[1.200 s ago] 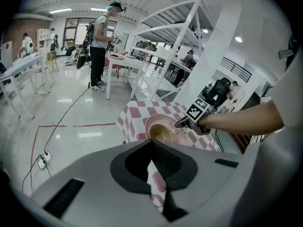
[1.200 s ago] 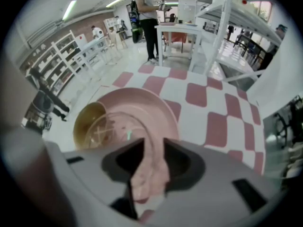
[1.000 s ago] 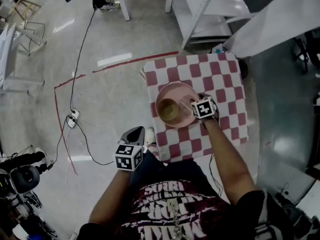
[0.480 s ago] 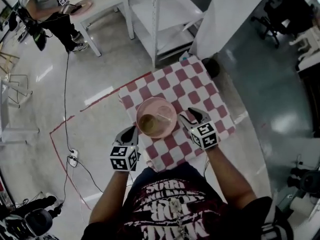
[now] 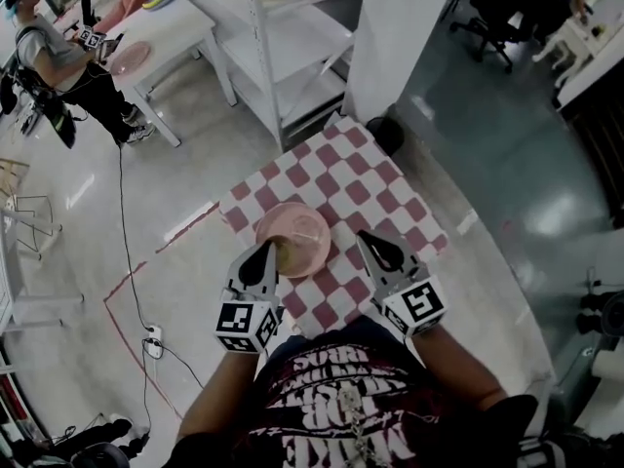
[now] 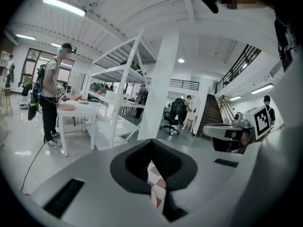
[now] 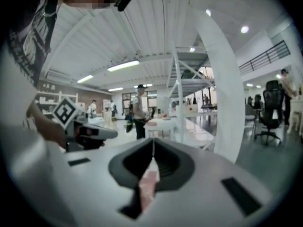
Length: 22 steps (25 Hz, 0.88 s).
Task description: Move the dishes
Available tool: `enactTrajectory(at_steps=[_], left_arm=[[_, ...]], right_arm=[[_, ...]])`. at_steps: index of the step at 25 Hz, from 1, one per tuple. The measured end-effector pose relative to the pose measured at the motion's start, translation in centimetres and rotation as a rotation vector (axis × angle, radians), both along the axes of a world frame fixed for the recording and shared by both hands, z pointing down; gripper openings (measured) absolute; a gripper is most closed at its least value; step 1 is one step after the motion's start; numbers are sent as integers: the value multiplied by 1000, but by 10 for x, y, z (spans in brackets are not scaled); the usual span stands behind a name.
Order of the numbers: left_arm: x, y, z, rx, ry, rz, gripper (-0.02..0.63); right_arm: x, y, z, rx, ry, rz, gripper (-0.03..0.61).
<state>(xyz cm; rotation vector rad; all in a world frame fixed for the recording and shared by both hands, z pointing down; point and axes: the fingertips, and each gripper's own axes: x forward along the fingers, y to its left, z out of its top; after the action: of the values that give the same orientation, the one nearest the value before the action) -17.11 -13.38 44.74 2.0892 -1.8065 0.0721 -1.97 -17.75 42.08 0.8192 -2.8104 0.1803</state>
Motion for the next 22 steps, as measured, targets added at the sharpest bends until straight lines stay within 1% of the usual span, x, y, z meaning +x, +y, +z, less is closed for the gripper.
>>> enactTrajectory(at_steps=[3,9,13,17,22], left_arm=[[7,7,-21,42,-11,2,29],[15,14,-41,79,-36,31,28],[14,15,-45,94,-38,46,29],[9,19,-44,88,-26,54,29],[5,25,-42,85,-10,75,29]], right_arm=[[2,9,-17,37,-40,11,35],[-1,17,-32,49,-71,28,35],[-7,25,-34,56,-57,21,35],[-13,32,-34,58,-37,31,35],[-18,41,-38,85,-12,51,35]])
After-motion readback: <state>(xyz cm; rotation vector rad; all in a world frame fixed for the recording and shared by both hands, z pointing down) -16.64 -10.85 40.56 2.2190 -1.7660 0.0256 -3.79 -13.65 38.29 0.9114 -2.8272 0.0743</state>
